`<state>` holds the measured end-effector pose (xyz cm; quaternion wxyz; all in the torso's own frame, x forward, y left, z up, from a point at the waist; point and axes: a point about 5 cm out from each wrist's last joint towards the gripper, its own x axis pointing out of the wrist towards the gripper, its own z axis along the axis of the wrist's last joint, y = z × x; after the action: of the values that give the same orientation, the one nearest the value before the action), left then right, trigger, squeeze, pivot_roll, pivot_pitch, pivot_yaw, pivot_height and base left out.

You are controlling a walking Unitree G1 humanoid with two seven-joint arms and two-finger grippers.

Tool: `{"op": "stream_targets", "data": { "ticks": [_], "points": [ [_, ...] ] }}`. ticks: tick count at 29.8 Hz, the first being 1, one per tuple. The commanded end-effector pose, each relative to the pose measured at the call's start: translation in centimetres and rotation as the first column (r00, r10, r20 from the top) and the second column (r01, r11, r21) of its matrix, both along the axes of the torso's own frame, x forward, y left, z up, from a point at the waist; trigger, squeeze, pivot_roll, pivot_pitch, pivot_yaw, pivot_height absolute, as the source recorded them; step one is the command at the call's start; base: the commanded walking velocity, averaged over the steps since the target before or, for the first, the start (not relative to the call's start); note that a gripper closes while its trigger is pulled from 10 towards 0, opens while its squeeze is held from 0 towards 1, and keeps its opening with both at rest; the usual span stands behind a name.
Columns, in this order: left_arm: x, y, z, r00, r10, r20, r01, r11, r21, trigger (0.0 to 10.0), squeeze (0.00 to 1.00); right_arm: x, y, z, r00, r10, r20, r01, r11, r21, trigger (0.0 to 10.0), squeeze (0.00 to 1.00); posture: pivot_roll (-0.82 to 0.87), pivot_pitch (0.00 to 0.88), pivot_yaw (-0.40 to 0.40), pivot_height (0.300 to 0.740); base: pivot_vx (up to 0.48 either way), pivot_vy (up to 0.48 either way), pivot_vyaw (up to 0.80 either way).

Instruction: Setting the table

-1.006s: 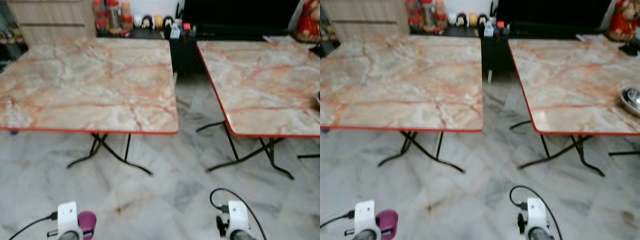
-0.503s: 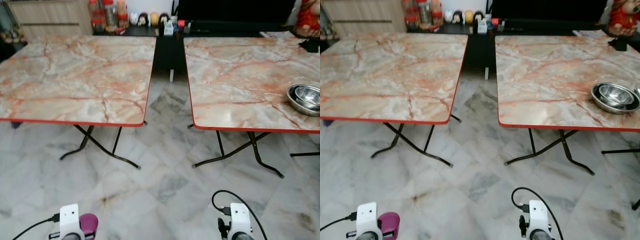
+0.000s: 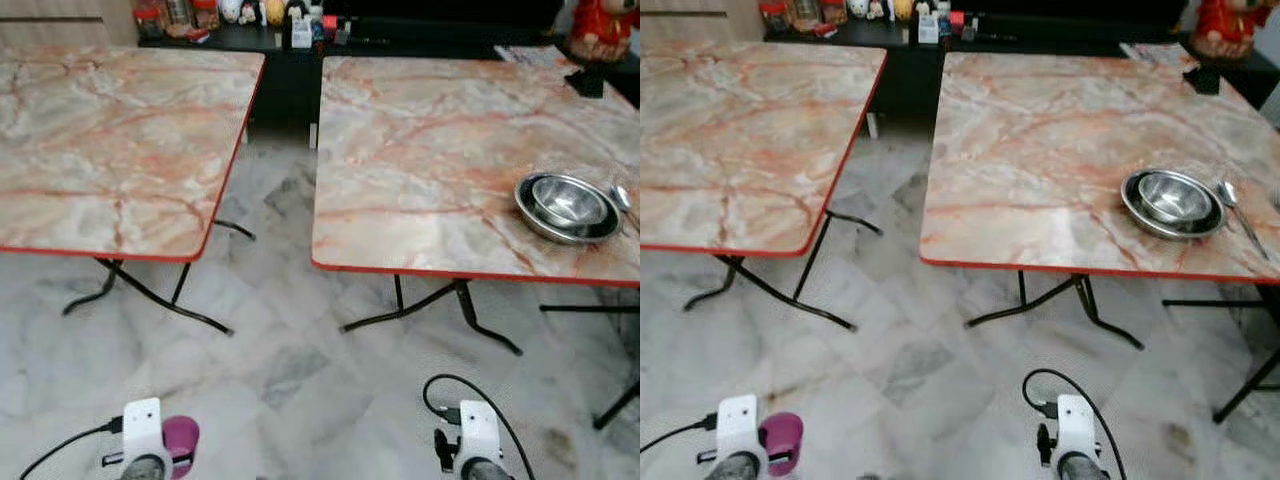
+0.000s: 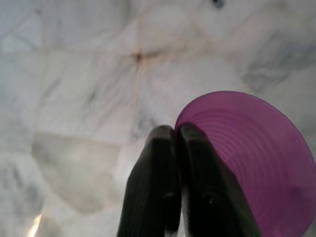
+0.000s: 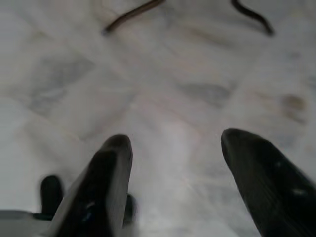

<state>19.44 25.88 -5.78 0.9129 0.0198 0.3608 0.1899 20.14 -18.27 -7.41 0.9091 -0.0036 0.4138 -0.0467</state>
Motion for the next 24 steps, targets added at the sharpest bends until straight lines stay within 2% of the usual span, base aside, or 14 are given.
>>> {"op": "stream_targets", "data": {
  "ticks": [1,6,9,24],
  "points": [
    [-0.14,-0.74,-0.35,1.000,-0.021,-0.015,0.020,1.000,-0.016,10.0,0.00,-1.07,-1.02,-0.47,0.999,-0.033,-0.039,0.032,0.999,-0.015,10.0,0.00,0.04,0.151,-0.024,0.740,0.000,-0.465,0.00],
    [-0.20,-0.79,-0.39,0.999,-0.027,-0.017,0.027,1.000,-0.014,10.0,0.00,-1.15,-1.12,-0.52,0.998,-0.052,-0.045,0.052,0.999,-0.009,10.0,0.00,0.04,0.151,-0.025,0.740,0.000,-0.469,0.00],
    [-0.31,-0.80,-0.45,0.999,-0.030,-0.021,0.030,0.999,-0.013,10.0,0.00,-1.15,-1.12,-0.52,0.998,-0.048,-0.048,0.048,0.999,-0.010,10.0,0.00,0.04,0.152,-0.025,0.740,0.000,-0.472,-0.66],
    [-0.31,-0.83,-0.47,0.999,-0.025,-0.026,0.025,1.000,-0.008,10.0,0.00,-1.10,-1.05,-0.49,0.999,-0.031,-0.043,0.031,0.999,-0.014,10.0,0.00,0.04,0.153,-0.027,0.740,0.000,-0.468,0.00]
  ]
}}
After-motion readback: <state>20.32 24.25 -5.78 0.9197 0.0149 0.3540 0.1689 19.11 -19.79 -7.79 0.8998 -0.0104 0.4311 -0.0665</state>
